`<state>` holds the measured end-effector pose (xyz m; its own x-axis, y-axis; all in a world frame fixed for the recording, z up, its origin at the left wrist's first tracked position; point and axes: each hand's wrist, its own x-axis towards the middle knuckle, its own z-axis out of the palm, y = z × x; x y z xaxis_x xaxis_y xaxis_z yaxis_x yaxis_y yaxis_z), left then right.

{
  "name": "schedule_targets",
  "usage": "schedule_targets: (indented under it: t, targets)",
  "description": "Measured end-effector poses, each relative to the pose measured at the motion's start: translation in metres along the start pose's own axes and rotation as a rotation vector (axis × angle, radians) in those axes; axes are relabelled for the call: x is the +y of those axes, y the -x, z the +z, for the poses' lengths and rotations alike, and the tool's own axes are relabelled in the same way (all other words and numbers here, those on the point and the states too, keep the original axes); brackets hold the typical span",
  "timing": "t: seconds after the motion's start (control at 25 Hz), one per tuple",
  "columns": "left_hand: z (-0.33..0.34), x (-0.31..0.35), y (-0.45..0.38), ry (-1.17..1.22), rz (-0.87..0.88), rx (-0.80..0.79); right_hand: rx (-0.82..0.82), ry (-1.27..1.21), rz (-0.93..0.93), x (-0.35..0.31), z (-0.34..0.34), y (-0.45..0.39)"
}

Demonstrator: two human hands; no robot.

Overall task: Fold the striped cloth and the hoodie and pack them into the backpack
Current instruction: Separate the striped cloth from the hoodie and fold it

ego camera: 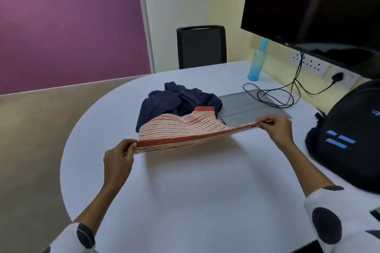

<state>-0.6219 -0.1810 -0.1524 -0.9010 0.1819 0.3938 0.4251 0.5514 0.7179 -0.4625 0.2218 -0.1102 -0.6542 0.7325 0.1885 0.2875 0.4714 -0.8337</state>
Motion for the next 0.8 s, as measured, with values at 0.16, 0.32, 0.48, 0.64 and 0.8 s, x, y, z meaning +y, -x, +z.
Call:
schedule_targets:
  t: [0.16,0.32,0.48,0.64,0.8]
  targets:
    - [0.015,-0.039,0.070,-0.011,-0.133,-0.158,-0.082,0.055,0.135,0.053,0.006,0.061]
    - [0.023,-0.065,0.136,-0.078,-0.182,-0.315,-0.192,0.168,0.190,0.109,0.011,0.117]
    - [0.023,-0.077,0.183,-0.200,-0.169,-0.461,-0.258,0.260,0.183,0.137,0.012,0.157]
    - [0.021,-0.081,0.204,-0.265,-0.103,-0.490,-0.318,0.284,0.142,0.145,0.014,0.177]
    - [0.019,-0.086,0.213,-0.346,0.025,-0.476,-0.320,0.440,0.196,0.150,0.021,0.188]
